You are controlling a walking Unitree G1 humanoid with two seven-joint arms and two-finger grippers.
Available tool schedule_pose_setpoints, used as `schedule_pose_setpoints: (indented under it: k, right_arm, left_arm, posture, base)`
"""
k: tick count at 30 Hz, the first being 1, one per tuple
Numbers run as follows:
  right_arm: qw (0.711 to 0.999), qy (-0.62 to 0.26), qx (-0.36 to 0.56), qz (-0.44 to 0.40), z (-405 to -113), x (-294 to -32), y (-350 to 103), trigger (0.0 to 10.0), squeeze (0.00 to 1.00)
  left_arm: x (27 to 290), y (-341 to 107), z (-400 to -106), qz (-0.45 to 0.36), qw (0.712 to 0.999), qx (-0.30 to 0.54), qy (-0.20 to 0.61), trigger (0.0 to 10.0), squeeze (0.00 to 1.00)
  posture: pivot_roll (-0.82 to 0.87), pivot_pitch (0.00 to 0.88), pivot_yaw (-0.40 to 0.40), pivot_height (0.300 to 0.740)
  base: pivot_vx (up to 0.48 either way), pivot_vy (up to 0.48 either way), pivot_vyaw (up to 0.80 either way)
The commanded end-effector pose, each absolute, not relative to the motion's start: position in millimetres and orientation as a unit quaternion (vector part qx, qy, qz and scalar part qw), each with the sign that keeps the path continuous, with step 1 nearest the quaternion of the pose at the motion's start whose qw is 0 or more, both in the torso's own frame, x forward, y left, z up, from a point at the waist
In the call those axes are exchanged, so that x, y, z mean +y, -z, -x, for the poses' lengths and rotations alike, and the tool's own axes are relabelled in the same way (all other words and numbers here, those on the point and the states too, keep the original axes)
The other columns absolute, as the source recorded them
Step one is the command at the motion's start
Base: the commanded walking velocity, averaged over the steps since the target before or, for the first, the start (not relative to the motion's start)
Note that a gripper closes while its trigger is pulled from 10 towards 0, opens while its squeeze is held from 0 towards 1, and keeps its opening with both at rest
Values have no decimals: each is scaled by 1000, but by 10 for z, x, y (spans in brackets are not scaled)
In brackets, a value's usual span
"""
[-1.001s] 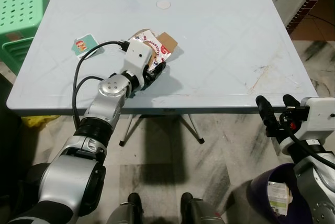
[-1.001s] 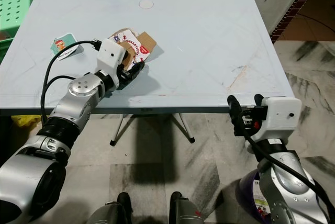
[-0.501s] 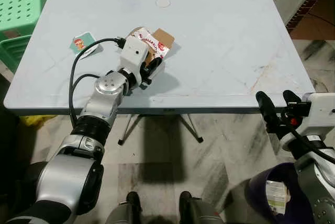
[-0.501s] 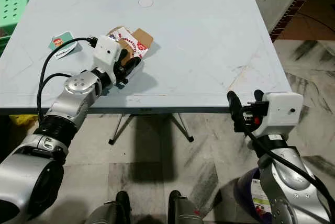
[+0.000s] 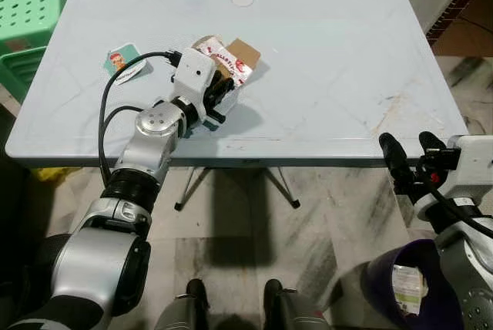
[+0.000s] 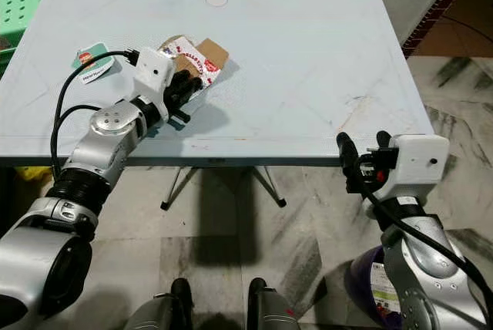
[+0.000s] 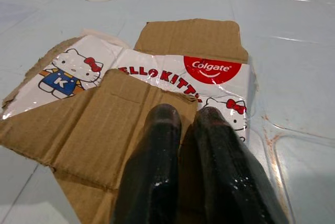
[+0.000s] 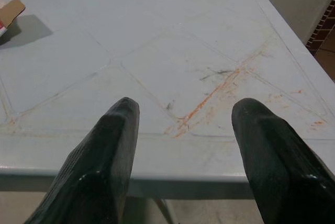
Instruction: Picking trash to rubbish bin
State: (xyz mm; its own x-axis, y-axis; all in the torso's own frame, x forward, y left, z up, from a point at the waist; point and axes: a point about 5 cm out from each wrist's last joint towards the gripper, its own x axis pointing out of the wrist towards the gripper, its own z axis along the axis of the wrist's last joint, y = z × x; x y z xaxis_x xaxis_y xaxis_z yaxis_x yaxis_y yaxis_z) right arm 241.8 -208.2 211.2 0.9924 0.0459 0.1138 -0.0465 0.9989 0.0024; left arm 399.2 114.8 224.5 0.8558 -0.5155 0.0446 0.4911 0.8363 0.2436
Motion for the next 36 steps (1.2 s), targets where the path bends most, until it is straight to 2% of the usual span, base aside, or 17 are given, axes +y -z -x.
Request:
schedule_pose_setpoints:
  k: [1,2,3,4,5,10,18,26,32,36]
  right_arm:
    - [998,-14,-56,1,-2399,-2139,-2110,10000,0]
    - [998,-14,-56,1,-2399,-2139,-2110,10000,0]
    - [998,-13,-58,2,-2406,-2146,-2118,10000,0]
    - [998,-12,-60,3,-2413,-2152,-2126,10000,0]
    - [998,-12,-60,2,-2416,-2156,-2128,10000,0]
    - [998,-11,-62,3,-2434,-2172,-2124,10000,0]
    - [998,-19,-65,1,-2482,-2165,-2123,10000,0]
    - [997,-25,-75,-3,-2519,-2144,-2133,10000,0]
    - [996,-25,-81,-7,-2523,-2136,-2136,10000,0]
    - [996,-24,-82,-7,-2519,-2141,-2130,10000,0]
  left_arm:
    - [1137,-1849,-3896,-109,951,23,288,0,0]
    - [1137,-1849,-3896,-109,951,23,288,0,0]
    - [1128,-1758,-3836,-104,948,38,298,745,0]
    - [1122,-1670,-3777,-107,944,53,306,6196,0]
    - [1121,-1639,-3755,-106,943,58,309,10000,0]
    - [1103,-1559,-3592,-103,935,74,330,10000,0]
    - [1147,-1658,-3504,-110,936,70,328,10000,0]
    - [1274,-2027,-3563,-78,963,-22,258,10000,0]
    - [1324,-2309,-3598,-63,967,-84,232,10000,0]
    - [1306,-2365,-3616,-50,967,-90,235,10000,0]
  posture:
    - [-159,351,-41,740]
    - [-159,351,-41,740]
    - [-157,351,-38,740]
    - [-153,348,-36,740]
    - [-153,348,-36,740]
    - [-141,340,-36,740]
    - [-124,325,-38,740]
    - [-112,313,-42,740]
    - [-114,309,-41,740]
    - [-117,308,-38,740]
  base:
    - [0,0,0]
    - [0,0,0]
    - [0,0,0]
    - [0,0,0]
    - [0,0,0]
    - [0,0,0]
    - [0,0,0]
    - [0,0,0]
    - [0,0,0]
    - [0,0,0]
